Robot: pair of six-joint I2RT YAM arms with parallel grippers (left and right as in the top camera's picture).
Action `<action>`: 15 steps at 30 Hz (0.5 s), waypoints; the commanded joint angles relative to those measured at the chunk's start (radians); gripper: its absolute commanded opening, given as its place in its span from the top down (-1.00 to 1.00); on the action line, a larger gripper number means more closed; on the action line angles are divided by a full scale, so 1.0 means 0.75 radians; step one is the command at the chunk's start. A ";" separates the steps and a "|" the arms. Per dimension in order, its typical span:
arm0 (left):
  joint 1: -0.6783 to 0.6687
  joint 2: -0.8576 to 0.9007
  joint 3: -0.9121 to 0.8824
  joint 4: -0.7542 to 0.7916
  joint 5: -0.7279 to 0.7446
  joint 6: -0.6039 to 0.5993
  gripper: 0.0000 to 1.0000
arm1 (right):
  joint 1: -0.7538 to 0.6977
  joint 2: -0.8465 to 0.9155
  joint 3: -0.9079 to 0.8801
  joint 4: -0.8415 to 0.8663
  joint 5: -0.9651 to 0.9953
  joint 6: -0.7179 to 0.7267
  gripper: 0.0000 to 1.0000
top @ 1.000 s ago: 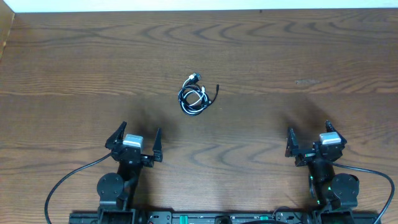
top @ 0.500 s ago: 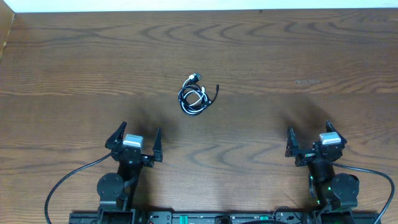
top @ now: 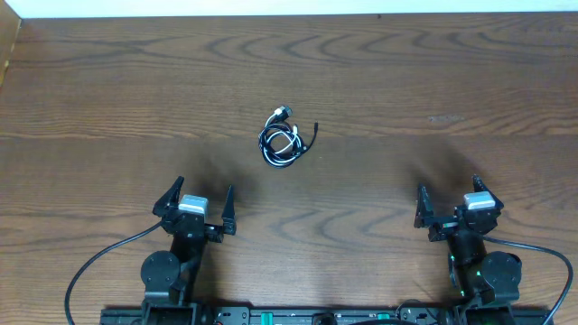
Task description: Untangle cables
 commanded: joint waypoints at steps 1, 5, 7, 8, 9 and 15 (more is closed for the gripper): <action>-0.001 -0.008 -0.011 -0.065 0.027 0.027 -0.96 | -0.005 -0.008 -0.002 -0.005 -0.008 -0.010 -0.99; -0.001 -0.008 -0.011 -0.065 0.027 0.027 -0.96 | -0.005 -0.008 -0.002 -0.006 0.007 -0.011 -0.98; -0.001 -0.008 -0.011 -0.065 0.027 0.027 -0.96 | -0.005 -0.008 -0.002 -0.006 0.007 -0.011 -0.98; -0.001 -0.008 -0.011 -0.065 0.027 0.027 -0.96 | -0.005 -0.008 -0.002 -0.006 0.007 -0.011 -0.99; -0.001 -0.008 -0.011 -0.065 0.027 0.027 -0.96 | -0.005 -0.008 -0.002 -0.006 0.007 -0.010 -0.99; -0.001 -0.008 -0.011 -0.056 0.024 0.030 -0.96 | -0.005 -0.008 -0.002 -0.006 0.007 -0.010 -0.99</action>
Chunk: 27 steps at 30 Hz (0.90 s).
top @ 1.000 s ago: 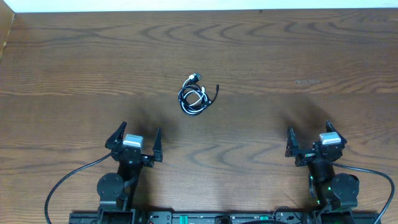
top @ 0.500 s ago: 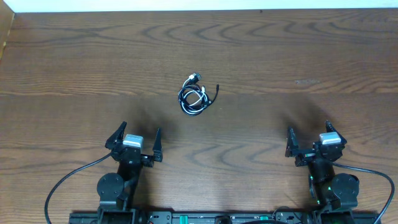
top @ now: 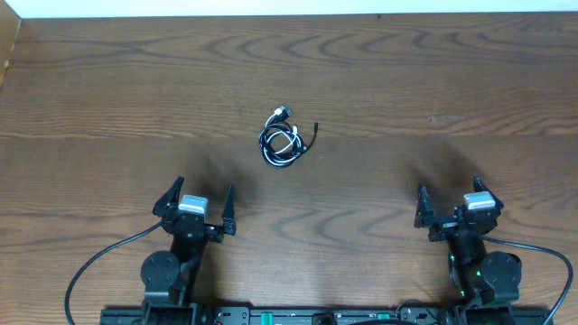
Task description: Untangle cables
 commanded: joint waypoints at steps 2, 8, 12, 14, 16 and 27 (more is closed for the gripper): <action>0.000 -0.008 -0.011 -0.039 0.013 0.032 -0.96 | -0.005 -0.008 -0.002 -0.006 0.007 -0.010 -0.98; -0.001 -0.008 0.009 -0.030 0.014 -0.245 -0.96 | -0.005 -0.008 -0.002 0.091 0.028 -0.002 -0.99; 0.000 0.019 0.046 -0.052 0.013 -0.244 -0.96 | -0.005 -0.008 -0.002 0.100 0.180 0.051 -0.99; -0.001 0.064 0.065 -0.060 0.013 -0.245 -0.96 | -0.005 -0.008 -0.001 0.100 0.192 0.051 -0.98; 0.000 0.153 0.095 -0.063 0.013 -0.245 -0.96 | -0.005 -0.004 -0.001 0.096 0.194 0.051 -0.99; -0.001 0.942 0.457 -0.140 0.024 -0.239 -0.96 | -0.005 0.474 0.167 0.074 0.212 0.151 -0.98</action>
